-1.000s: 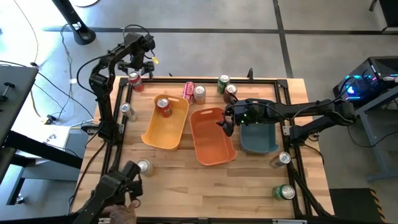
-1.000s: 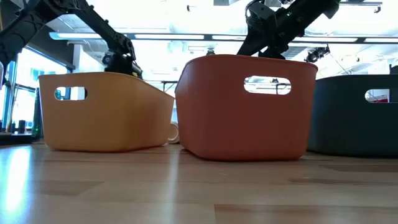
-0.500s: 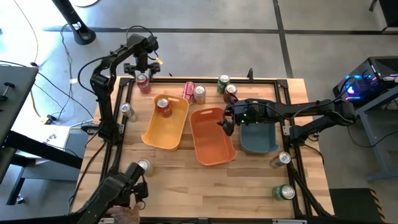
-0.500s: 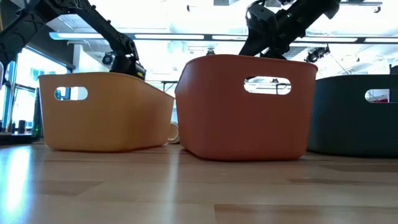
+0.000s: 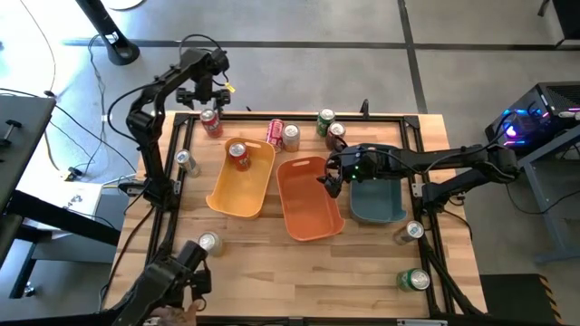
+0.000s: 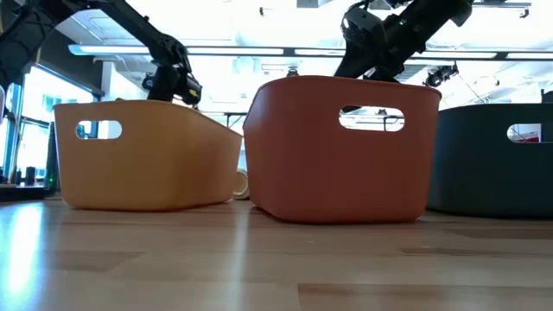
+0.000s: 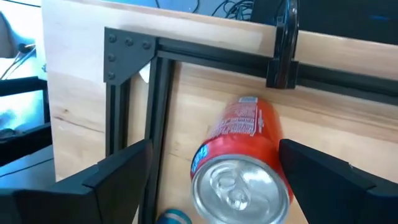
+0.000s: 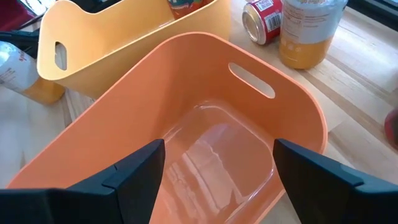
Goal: Sort soda cans
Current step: Put the orange soda can into the yellow bin
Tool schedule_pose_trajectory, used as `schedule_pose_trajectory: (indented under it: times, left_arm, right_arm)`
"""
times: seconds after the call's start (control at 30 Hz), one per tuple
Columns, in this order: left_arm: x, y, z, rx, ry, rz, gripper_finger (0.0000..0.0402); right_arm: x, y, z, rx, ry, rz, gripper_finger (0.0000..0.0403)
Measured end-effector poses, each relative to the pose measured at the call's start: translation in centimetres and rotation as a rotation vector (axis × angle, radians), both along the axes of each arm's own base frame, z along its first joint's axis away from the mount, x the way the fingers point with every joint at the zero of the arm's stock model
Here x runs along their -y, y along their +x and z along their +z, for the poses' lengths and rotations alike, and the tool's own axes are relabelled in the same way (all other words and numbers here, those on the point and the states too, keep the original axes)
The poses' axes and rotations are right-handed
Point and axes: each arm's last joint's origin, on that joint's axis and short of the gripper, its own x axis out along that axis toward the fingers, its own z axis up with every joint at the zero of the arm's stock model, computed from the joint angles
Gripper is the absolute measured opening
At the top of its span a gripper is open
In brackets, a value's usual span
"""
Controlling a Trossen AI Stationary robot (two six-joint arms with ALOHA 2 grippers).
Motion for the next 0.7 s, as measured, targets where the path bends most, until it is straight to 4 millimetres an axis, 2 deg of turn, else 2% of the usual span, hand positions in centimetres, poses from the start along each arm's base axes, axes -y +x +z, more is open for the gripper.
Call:
schedule_pose_trajectory:
  times: [0.17, 0.4, 0.6, 0.7]
  left_arm:
    - [0.3, 1.0, -0.6, 0.065, -0.006, -0.011, 0.0339]
    - [1.7, 2.0, -2.4, 0.007, -0.060, -0.087, 0.0339]
    - [3.0, 1.3, -1.8, 0.010, -0.011, -0.095, 0.0339]
    - [3.6, 0.5, -2.4, 0.079, -0.001, -0.050, 0.0339]
  right_arm:
    - [0.0, 0.0, 0.0, 0.000, -0.001, 0.001, 0.0296]
    - [0.0, 0.0, 0.0, 0.000, 0.003, -0.003, 0.0296]
    - [0.0, 0.0, 0.0, -0.001, 0.003, -0.003, 0.0296]
    - [0.0, 0.0, 0.0, 0.000, 0.003, -0.004, 0.0296]
